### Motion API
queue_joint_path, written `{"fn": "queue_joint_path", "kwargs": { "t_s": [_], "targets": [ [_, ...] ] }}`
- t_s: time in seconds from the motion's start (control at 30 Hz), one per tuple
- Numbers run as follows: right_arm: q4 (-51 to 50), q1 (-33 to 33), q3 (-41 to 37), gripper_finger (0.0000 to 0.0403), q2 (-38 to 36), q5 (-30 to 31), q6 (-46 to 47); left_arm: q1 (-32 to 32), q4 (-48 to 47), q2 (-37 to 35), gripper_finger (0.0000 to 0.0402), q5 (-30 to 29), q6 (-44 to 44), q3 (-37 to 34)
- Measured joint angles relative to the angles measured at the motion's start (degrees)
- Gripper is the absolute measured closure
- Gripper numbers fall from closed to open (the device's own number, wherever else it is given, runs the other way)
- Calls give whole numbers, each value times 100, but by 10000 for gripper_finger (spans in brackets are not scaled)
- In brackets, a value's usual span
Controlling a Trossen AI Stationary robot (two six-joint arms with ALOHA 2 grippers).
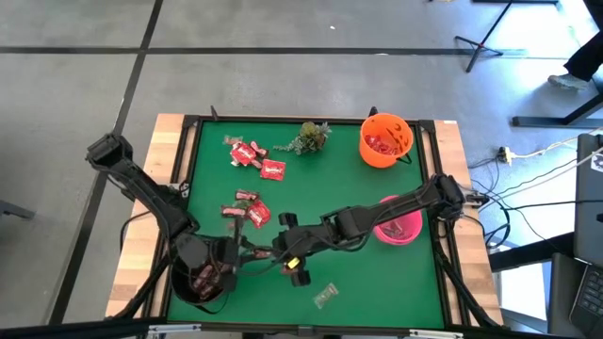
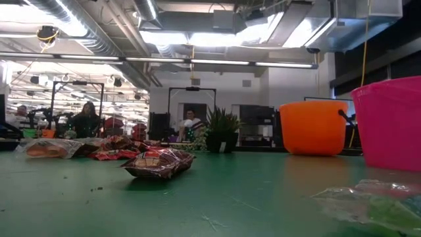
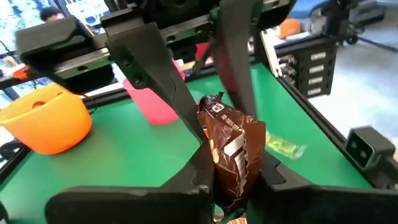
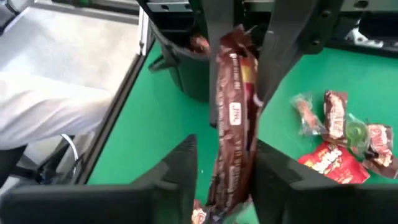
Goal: Sort candy
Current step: Put the brown chocolate bar into the black bucket
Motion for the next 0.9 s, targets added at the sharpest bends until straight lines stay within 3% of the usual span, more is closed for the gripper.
{"fn": "queue_joint_path", "kwargs": {
  "t_s": [0.13, 0.33, 0.47, 0.6, 0.9],
  "targets": [
    [-12, -2, 2, 230, -202, 31, 19, -48, -204, -378, 365, -2, 16, 1],
    [-440, 29, 7, 187, -768, -264, 20, -261, -2445, -944, 364, 327, -450, 848],
    [-558, 142, 15, 183, -1198, -208, 24, -439, -4688, -980, 364, 813, -1591, 2031],
    [-642, 354, 11, 183, -1281, 43, -33, -653, -6359, -846, 363, 1304, -2814, 2928],
    [-1038, 762, 2, 183, -1209, 726, -111, -1334, -7927, -513, 368, 2764, -5523, 3303]
  ]
}}
